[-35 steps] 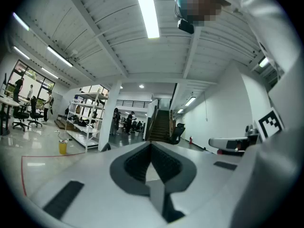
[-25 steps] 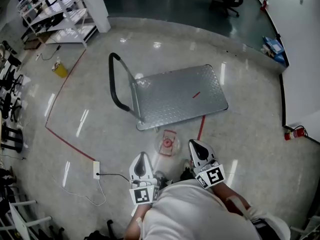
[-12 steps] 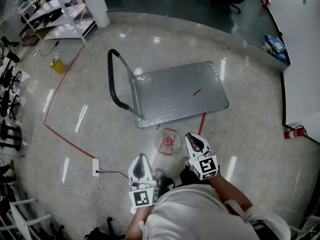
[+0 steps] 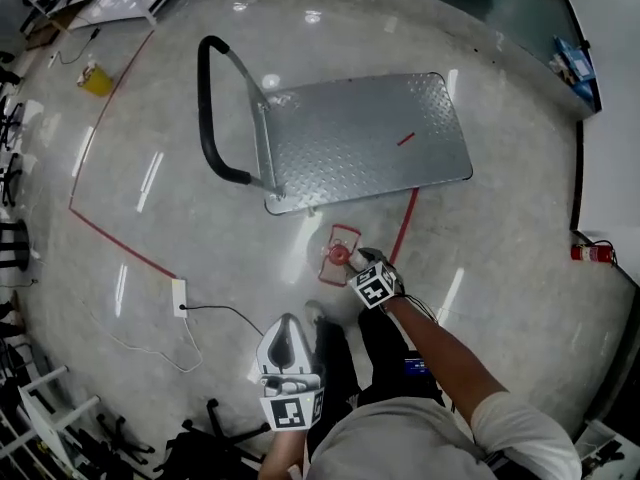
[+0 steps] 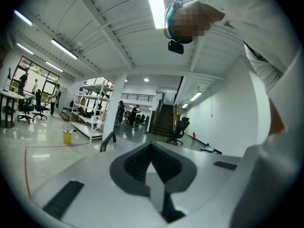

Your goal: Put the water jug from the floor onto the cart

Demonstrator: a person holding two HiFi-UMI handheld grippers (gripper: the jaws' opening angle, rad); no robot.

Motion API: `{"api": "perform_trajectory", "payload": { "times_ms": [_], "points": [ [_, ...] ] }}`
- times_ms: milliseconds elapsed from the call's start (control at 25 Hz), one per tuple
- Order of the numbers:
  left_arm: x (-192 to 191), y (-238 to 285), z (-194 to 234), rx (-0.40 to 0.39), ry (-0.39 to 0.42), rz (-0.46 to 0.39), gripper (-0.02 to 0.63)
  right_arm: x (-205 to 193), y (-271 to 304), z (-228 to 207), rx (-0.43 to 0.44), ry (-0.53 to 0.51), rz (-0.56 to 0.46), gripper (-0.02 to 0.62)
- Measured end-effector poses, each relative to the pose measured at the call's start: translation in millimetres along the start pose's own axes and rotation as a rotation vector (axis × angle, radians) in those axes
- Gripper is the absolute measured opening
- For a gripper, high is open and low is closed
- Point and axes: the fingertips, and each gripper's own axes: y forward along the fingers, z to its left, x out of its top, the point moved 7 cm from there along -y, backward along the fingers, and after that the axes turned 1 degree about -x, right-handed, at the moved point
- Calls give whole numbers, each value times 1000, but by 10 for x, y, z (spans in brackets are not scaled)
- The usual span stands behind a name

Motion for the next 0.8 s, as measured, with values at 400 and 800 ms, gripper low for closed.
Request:
{"api": "perform_trajectory", "payload": {
  "times_ms": [400, 800],
  "points": [
    [-682, -131, 294, 51, -57, 113, 3, -547, 1386, 38, -15, 42, 244, 267],
    [-945, -258, 465, 88, -89, 163, 3, -626, 1848, 110, -12, 28, 315, 290]
  ]
}}
